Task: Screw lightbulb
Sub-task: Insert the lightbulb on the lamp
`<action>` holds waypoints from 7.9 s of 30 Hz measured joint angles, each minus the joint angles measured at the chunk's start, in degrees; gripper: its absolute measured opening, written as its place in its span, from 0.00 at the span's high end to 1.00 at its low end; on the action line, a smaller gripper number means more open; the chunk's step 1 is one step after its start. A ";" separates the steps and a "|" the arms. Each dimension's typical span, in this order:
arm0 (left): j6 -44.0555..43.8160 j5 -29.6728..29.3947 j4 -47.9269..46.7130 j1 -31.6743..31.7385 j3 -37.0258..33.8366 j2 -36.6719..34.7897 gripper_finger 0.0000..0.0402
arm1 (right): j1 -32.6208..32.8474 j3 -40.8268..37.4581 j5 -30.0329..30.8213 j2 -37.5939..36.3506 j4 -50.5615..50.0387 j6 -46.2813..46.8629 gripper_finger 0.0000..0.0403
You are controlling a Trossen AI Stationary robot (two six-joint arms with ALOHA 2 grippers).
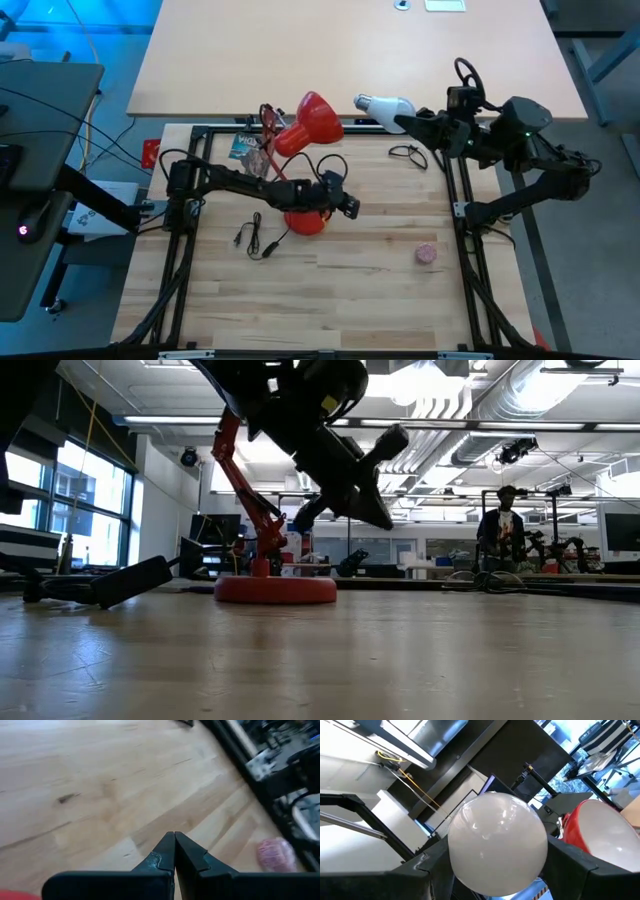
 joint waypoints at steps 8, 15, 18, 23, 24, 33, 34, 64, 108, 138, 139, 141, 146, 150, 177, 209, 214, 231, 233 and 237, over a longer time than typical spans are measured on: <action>-2.90 0.31 -9.30 0.01 -0.07 0.24 1.00 | -0.02 0.00 -0.02 0.00 0.20 -0.24 0.42; -2.88 2.93 -7.52 -2.18 -0.02 0.21 1.00 | -0.02 0.00 -0.02 0.00 0.27 -1.01 0.42; -2.90 2.71 -8.74 -3.24 -0.02 0.21 1.00 | -0.01 0.00 -0.02 -0.02 0.27 -1.07 0.42; -2.42 2.53 -10.54 -3.75 -0.02 0.19 1.00 | 0.00 0.00 -0.02 -0.02 0.27 -1.07 0.42; -2.48 2.60 -11.19 -3.75 -0.02 0.16 1.00 | 0.00 0.00 -0.02 -0.02 0.27 -1.07 0.42; -2.42 5.02 -16.52 -5.01 -0.02 -0.95 1.00 | -0.02 0.00 -0.02 -0.04 0.24 -1.09 0.42; -2.33 5.72 -16.65 -5.32 -0.02 -0.95 1.00 | -0.02 0.00 -0.02 -0.04 0.27 -1.09 0.42; 12.90 12.28 -16.82 -9.48 1.81 -1.21 1.00 | -0.01 0.02 -0.04 -0.04 0.22 -2.44 0.42; 20.01 14.53 -33.63 -8.44 -7.67 -11.30 1.00 | 0.00 0.04 -0.04 -0.04 0.26 -4.47 0.42; 5.87 10.41 -39.19 -27.48 -17.02 -44.13 1.00 | -0.02 0.04 -1.28 -0.04 0.12 -7.08 0.42; 1.96 8.79 -39.03 -29.12 -17.97 -46.37 1.00 | -0.02 0.04 -1.65 -0.04 0.02 -7.14 0.42; -4.74 4.06 -38.90 -32.51 -18.71 -49.89 1.00 | 0.05 0.04 -2.88 -0.04 -0.35 -7.38 0.42; -10.79 -10.24 -36.03 -38.90 -17.65 -56.14 1.00 | 2.83 0.04 -4.42 -0.07 -6.08 -7.83 0.42; -9.57 -17.92 -35.67 -40.41 -15.11 -59.29 1.00 | 6.90 0.04 -3.46 -0.03 -14.59 -7.93 0.42; 17.52 -25.68 -43.31 -39.83 -2.80 -81.05 1.00 | 11.76 0.04 3.90 3.24 -16.26 -15.01 0.42; 11.15 -38.56 -39.86 -39.83 -2.84 -77.68 1.00 | 3.76 0.04 -1.11 10.85 -9.46 -52.31 0.42; 10.52 -42.57 -39.78 -39.83 -2.85 -77.38 1.00 | 3.78 0.04 -0.48 12.10 -7.14 -63.61 0.42; 7.68 -45.59 -39.91 -39.82 -2.85 -76.94 1.00 | 3.41 0.04 1.15 15.15 -4.52 -71.95 0.42; 7.94 -45.76 -39.89 -39.83 -2.84 -76.94 1.00 | 3.41 0.04 1.15 15.28 -4.41 -71.92 0.42; 8.05 -45.84 -39.89 -39.83 -2.87 -76.94 1.00 | 3.41 0.04 1.09 15.41 -4.26 -71.83 0.42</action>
